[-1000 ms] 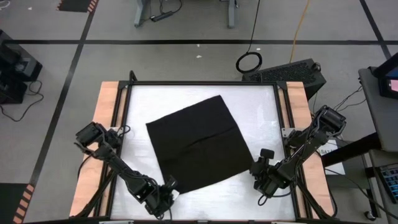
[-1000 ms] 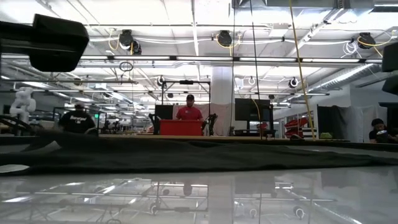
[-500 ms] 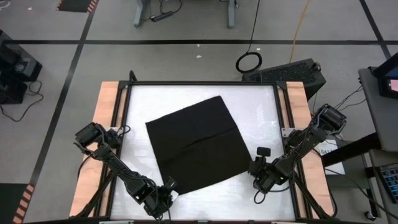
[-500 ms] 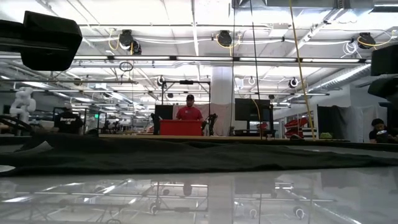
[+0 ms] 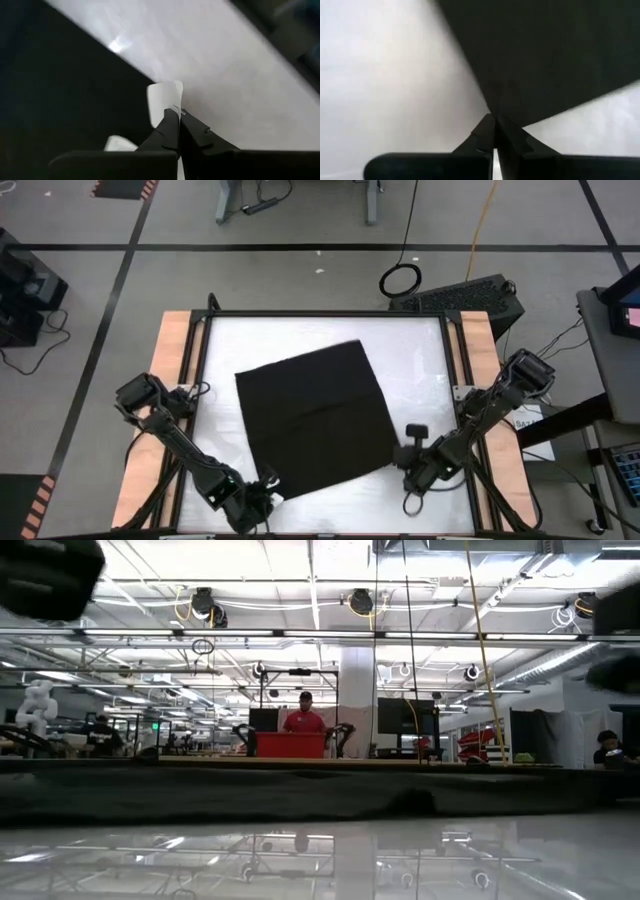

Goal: Roll napkin
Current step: Roll the black napkin

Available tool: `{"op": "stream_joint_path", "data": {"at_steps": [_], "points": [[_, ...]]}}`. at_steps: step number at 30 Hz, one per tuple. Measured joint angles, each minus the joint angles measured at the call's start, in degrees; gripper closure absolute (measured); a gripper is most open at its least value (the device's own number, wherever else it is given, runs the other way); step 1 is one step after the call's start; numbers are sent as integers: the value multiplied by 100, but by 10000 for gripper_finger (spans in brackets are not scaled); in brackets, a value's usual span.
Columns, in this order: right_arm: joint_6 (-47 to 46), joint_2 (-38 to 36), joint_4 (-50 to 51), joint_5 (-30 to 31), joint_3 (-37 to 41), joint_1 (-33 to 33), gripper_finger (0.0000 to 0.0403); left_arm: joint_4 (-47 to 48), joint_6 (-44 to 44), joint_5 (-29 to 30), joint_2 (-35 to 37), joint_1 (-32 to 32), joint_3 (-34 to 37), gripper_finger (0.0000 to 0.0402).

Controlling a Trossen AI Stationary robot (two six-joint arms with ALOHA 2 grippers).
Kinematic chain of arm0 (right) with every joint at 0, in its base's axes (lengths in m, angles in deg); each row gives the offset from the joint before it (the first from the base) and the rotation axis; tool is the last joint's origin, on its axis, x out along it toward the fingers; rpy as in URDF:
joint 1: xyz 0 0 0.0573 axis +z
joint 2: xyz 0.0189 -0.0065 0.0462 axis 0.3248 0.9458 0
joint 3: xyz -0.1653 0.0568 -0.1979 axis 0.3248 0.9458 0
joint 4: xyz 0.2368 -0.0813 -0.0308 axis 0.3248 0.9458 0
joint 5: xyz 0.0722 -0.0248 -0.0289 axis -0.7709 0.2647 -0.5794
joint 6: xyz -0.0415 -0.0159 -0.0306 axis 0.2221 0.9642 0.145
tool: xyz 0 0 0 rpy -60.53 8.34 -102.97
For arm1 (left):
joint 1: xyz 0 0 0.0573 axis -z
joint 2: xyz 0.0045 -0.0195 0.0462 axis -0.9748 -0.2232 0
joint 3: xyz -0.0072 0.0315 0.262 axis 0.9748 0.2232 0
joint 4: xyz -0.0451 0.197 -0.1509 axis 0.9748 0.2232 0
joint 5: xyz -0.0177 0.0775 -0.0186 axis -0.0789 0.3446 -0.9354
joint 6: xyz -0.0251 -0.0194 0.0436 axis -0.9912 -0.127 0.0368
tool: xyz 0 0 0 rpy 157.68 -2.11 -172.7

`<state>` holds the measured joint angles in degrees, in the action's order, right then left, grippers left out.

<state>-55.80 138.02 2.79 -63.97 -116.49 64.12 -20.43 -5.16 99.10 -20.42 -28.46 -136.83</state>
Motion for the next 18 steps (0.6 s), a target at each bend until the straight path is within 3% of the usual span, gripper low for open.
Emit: {"op": "stream_joint_path", "data": {"at_steps": [5, 10, 14, 18], "points": [[370, -55, 996, 73, -1422, 248, 402, 413, -688, 917, 770, 318, -43, 402], [707, -76, 2456, 837, -2817, 318, 402, 1105, -1510, 1971, 1608, 525, -98, 402], [983, -81, 3286, 1313, -3421, -3, 403, 1686, -2096, 2312, 2004, 327, -98, 402], [1264, -94, 3802, 1432, -3552, -545, 403, 2508, -2765, 2459, 2230, -87, -98, 402]]}}
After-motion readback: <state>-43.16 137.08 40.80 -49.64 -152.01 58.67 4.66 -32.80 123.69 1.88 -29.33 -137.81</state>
